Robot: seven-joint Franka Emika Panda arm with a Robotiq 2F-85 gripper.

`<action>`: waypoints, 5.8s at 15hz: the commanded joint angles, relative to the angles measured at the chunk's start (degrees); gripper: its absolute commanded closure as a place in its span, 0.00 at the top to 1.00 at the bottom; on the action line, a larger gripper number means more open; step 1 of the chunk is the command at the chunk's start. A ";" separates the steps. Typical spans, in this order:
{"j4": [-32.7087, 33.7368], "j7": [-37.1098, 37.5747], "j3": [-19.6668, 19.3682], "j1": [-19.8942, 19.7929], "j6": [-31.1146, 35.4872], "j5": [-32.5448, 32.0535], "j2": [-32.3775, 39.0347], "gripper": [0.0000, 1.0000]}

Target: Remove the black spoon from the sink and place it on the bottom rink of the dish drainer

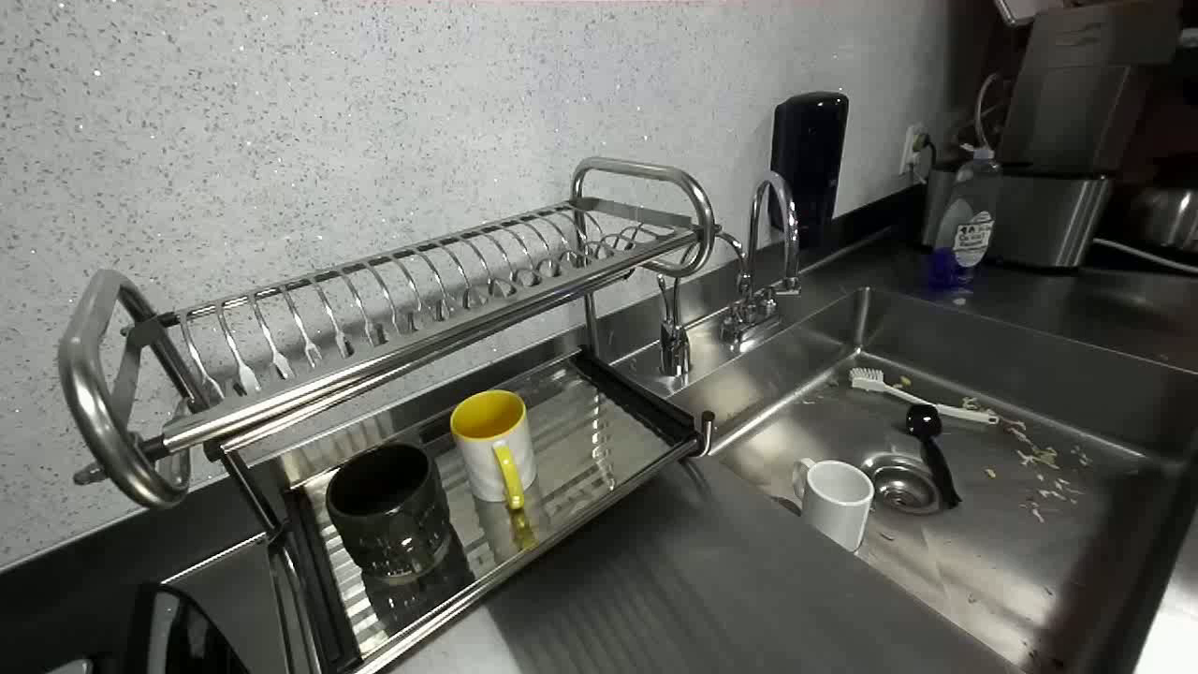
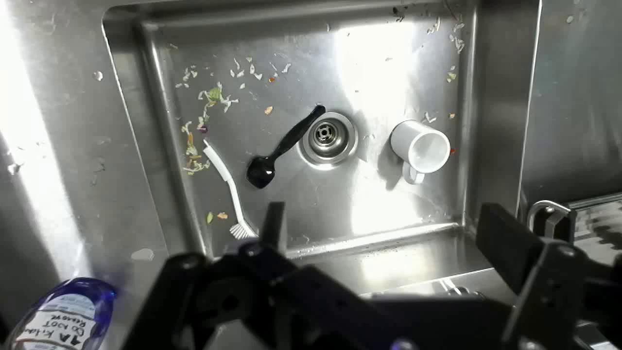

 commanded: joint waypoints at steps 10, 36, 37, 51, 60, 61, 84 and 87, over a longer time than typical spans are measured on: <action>-0.96 1.65 2.41 -1.34 3.51 0.24 2.35 1.00; -13.62 8.85 10.10 -1.59 43.20 16.51 26.88 1.00; -13.94 8.90 11.25 -1.73 46.16 18.54 28.96 1.00; -12.11 15.43 16.08 -4.53 58.10 19.26 44.07 1.00; -8.33 19.81 21.75 -9.77 69.07 23.38 57.06 1.00; -7.66 20.92 21.68 -9.78 70.16 22.88 58.61 1.00; 10.40 38.01 8.74 5.78 60.83 18.09 75.03 0.75; 10.90 38.65 7.95 6.17 59.55 17.89 75.21 0.40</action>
